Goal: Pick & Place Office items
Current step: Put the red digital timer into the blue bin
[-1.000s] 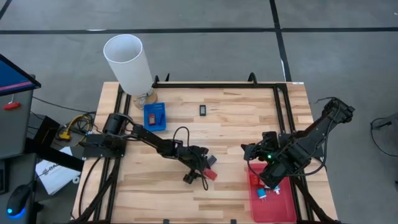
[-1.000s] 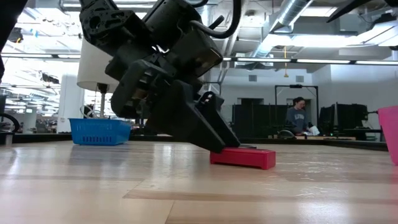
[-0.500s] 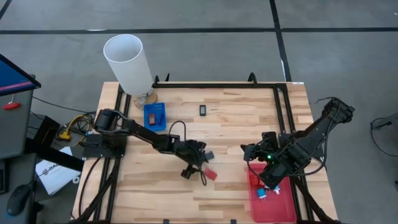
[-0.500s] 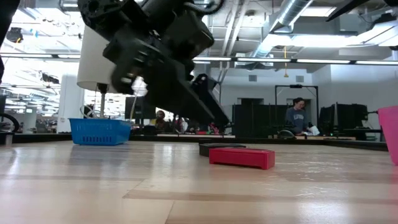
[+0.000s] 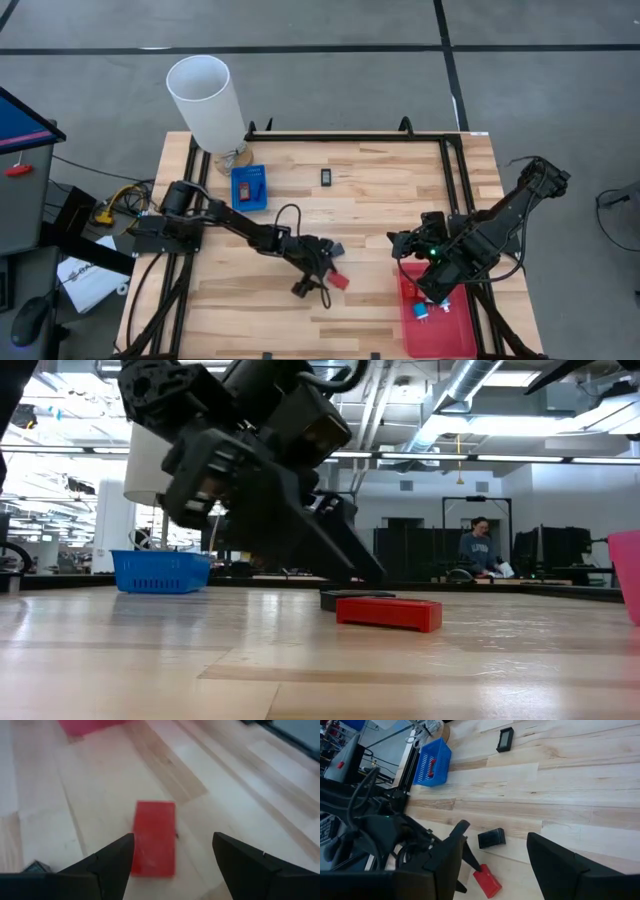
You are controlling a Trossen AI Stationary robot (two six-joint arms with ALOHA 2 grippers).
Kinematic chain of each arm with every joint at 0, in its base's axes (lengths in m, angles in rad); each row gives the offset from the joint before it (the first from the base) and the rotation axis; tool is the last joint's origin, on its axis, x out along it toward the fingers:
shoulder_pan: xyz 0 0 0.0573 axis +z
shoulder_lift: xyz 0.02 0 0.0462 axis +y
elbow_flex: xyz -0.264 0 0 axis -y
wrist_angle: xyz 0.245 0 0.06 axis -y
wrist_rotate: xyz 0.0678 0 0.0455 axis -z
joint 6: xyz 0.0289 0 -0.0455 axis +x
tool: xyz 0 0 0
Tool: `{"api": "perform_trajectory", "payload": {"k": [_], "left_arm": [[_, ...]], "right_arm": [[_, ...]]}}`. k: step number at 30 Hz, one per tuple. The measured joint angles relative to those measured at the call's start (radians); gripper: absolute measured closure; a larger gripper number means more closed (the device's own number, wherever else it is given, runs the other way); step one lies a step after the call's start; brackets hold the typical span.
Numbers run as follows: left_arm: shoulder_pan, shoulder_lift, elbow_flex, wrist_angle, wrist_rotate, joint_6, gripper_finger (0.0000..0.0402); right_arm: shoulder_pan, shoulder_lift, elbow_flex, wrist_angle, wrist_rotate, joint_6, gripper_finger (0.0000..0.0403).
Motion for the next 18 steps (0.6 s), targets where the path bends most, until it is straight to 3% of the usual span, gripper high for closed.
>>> {"api": "perform_trajectory", "payload": {"k": [18], "left_arm": [[0.023, 0.123, 0.08, 0.029, 0.028, -0.07, 0.0141]], "right_arm": [[0.0, 0.0, 0.0, 0.005, -0.004, 0.003, 0.0188]]}}
